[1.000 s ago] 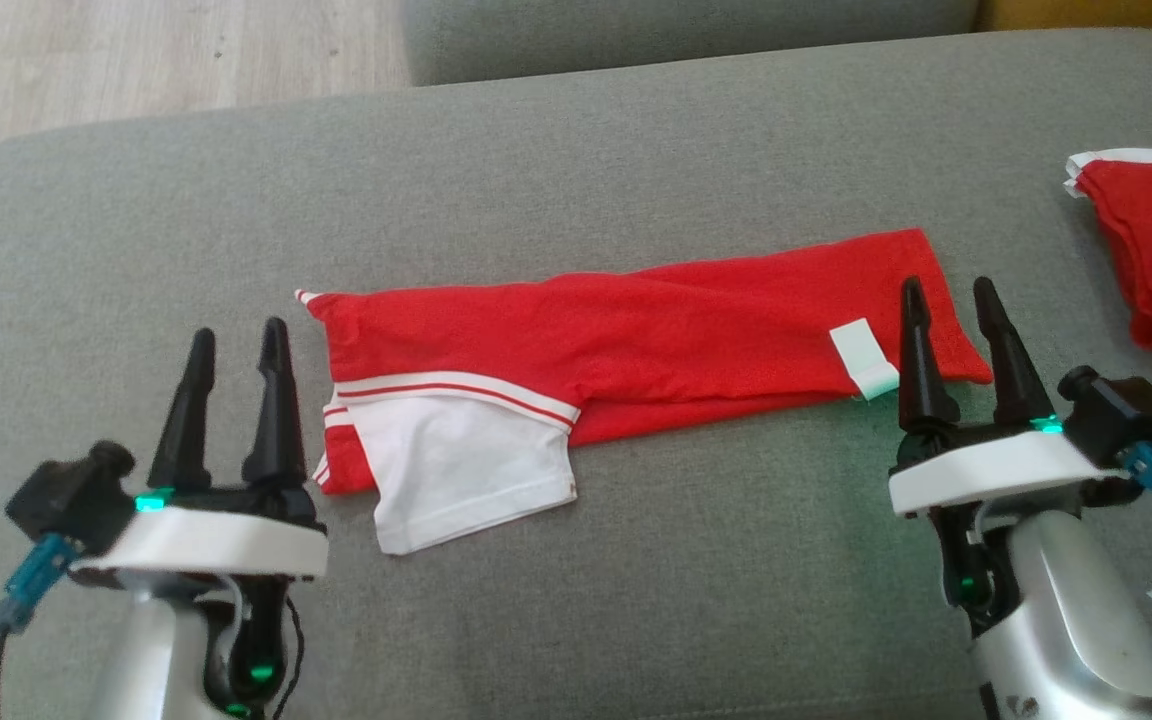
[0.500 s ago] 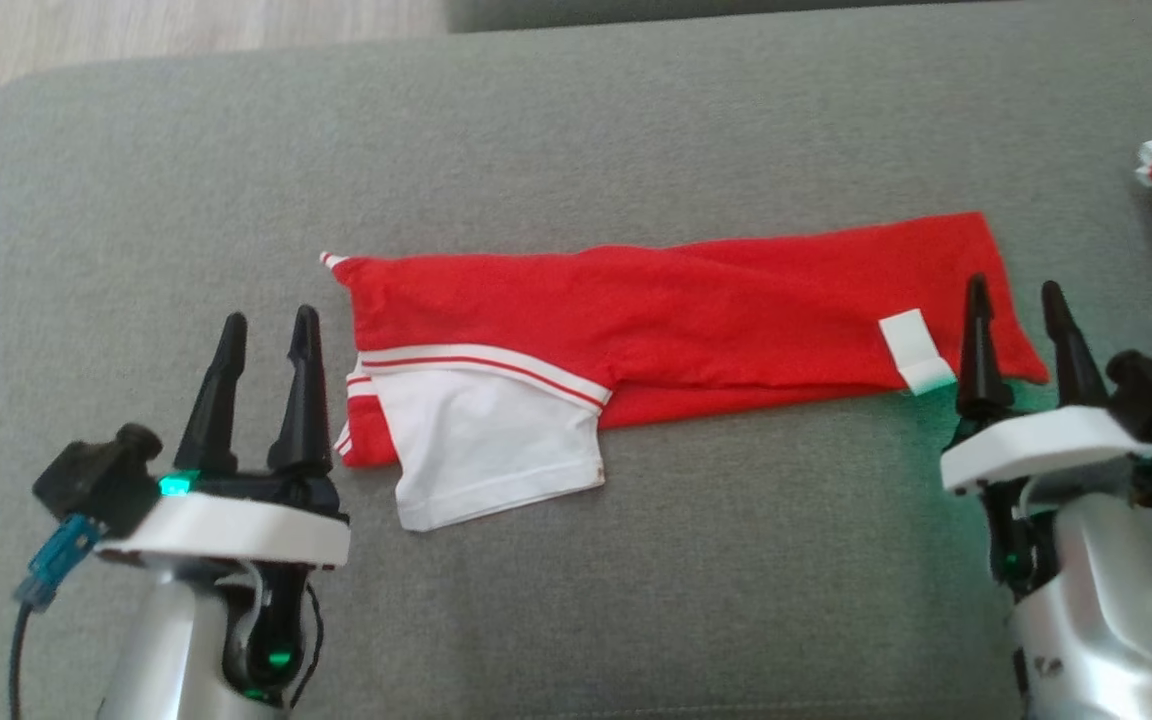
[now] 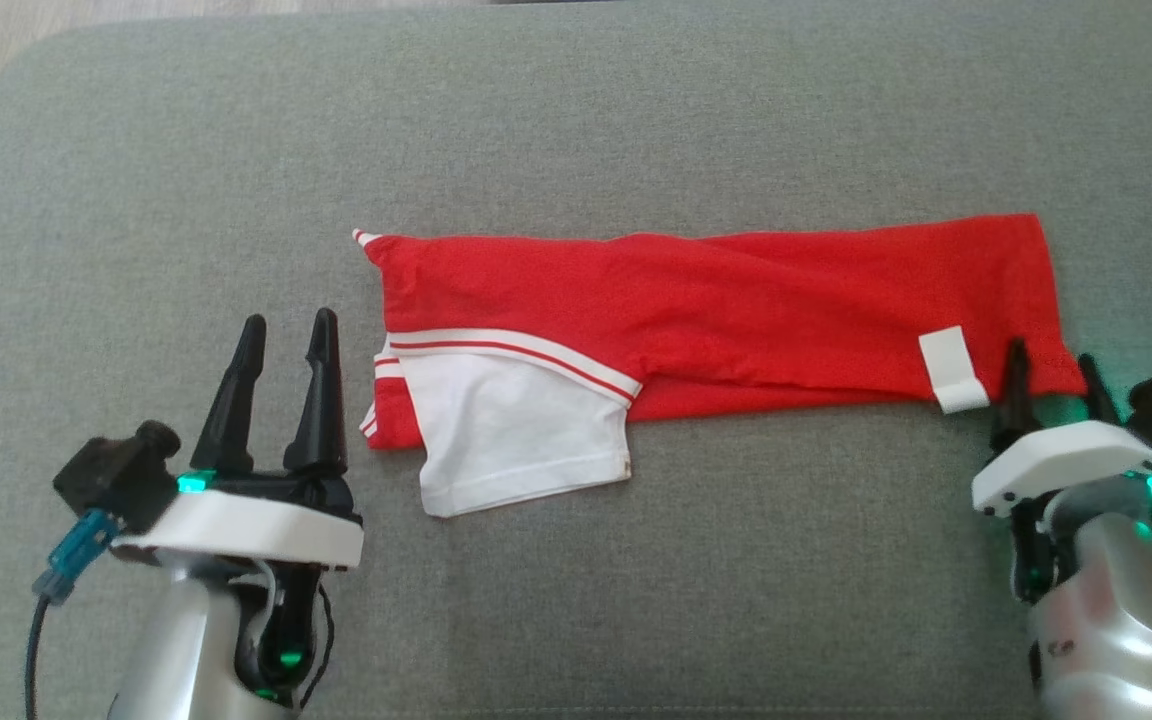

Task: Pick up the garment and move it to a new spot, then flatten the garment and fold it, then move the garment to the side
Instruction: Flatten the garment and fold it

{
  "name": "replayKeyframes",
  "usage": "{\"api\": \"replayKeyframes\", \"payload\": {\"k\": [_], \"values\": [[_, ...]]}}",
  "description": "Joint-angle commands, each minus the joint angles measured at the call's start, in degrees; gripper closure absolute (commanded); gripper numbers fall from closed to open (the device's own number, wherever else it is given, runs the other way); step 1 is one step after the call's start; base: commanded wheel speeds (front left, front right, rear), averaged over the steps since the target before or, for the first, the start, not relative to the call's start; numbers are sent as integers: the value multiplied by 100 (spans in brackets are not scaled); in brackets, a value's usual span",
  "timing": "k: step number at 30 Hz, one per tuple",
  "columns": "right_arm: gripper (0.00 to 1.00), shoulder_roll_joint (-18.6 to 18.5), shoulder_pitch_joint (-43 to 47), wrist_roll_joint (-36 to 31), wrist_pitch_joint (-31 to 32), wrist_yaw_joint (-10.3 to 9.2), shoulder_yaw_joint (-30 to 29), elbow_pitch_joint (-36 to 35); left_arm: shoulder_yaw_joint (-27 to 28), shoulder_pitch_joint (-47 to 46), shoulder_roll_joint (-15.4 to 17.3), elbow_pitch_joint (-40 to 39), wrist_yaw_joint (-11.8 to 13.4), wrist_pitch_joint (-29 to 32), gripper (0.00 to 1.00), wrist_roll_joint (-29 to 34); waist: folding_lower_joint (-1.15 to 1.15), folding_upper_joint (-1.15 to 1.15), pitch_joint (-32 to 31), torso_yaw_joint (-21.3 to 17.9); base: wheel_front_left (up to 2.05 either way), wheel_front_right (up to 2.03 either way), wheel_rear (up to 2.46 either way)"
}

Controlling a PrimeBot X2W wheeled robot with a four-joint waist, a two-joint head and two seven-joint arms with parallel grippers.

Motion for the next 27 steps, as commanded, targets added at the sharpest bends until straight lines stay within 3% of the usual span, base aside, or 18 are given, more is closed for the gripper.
{"api": "replayKeyframes", "payload": {"k": [1,10,11,12,17,27], "values": [[0,11,-234,-11,-54,39,131,-27,130,-234,34,-162,-32,-70,0,-14,0,0,0,-5,0,0,0],[0,11,-591,274,-99,39,459,864,118,-261,34,-143,-34,-70,0,1,0,0,23,-83,0,0,0],[87,11,-623,320,-110,39,511,931,118,-259,34,-140,-35,-70,0,5,0,0,20,-93,0,0,0],[100,11,-651,350,-132,39,552,974,120,-256,34,-136,-35,-70,0,8,0,0,13,-105,0,0,0],[100,7,-686,223,-265,39,290,927,138,-224,34,-108,-35,-70,0,14,0,0,-83,-180,0,0,0],[100,-186,-389,-487,-329,39,-1082,337,176,-147,34,-97,-36,-70,0,-36,0,0,-323,-263,0,0,0]]}}
